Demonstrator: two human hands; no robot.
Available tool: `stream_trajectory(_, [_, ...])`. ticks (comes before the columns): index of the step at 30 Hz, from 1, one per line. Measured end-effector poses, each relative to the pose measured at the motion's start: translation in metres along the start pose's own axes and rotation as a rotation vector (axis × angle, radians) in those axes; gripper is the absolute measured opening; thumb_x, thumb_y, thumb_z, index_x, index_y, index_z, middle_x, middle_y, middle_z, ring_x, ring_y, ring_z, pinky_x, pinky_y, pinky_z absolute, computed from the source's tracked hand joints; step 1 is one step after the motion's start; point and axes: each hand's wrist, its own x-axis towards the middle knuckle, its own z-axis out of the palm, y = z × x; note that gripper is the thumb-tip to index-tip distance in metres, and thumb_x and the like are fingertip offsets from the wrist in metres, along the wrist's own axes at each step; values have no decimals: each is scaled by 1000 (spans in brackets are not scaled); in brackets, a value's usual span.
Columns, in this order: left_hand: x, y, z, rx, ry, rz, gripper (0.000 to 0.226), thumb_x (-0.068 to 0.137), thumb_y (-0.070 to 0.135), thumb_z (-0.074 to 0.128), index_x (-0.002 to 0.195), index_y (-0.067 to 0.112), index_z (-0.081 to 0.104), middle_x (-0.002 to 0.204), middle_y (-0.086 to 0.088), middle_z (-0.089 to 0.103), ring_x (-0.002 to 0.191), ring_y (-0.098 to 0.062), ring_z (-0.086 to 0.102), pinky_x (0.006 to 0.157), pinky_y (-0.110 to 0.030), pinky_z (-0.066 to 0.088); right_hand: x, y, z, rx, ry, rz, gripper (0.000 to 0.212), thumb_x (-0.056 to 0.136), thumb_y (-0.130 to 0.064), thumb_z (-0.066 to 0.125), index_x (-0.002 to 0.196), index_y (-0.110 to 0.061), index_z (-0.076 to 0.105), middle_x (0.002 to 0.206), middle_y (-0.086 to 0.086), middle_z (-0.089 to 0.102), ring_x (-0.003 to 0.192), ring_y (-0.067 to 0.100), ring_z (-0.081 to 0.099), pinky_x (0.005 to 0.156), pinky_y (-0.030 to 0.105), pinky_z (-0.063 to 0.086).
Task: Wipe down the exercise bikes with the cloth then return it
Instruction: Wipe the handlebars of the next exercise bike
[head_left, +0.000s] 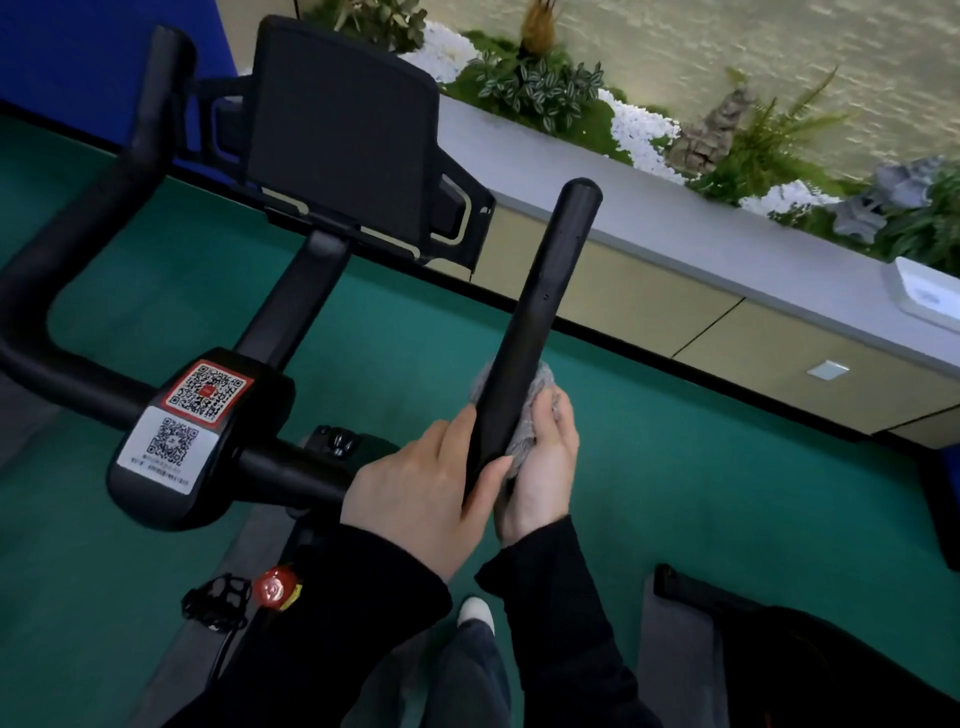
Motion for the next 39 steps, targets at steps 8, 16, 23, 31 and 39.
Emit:
stream_trajectory(8, [-1,1,-2,-50,3,-31,52,88,48,40,111,10,67,78,1,69,50,-21,62,39,-24,42,4,8,-9,-316,95,-328,7,94,-21,53,92,-15,49,80,-5,51,70,4,49,69,22,44])
stream_trajectory(16, [5,6,-6,-105,11,-120,47,87,47,42,107,13,68,81,1,72,61,-21,68,42,-29,51,24,-12,-9,-553,12,-658,6,89,-20,60,95,-20,60,100,9,55,93,9,56,86,20,45])
stream_trajectory(23, [27,29,0,-10,38,-284,57,84,61,42,111,17,65,81,0,69,68,-25,67,49,-33,53,57,-40,-16,-843,-334,-1007,15,81,-1,68,96,3,69,103,16,56,98,14,55,90,18,45])
stream_trajectory(31, [24,36,9,-68,47,-391,46,85,58,51,118,29,60,89,8,64,73,-23,66,55,-34,51,97,-79,-15,-1174,-811,-1320,22,75,10,68,95,2,69,101,15,64,104,28,50,91,36,43])
stream_trajectory(39, [22,36,12,-57,41,-396,47,82,60,48,115,30,61,83,9,64,67,-19,65,50,-27,43,103,-131,29,-1606,-1198,-1343,19,78,8,60,88,-5,69,95,8,66,93,31,58,78,39,44])
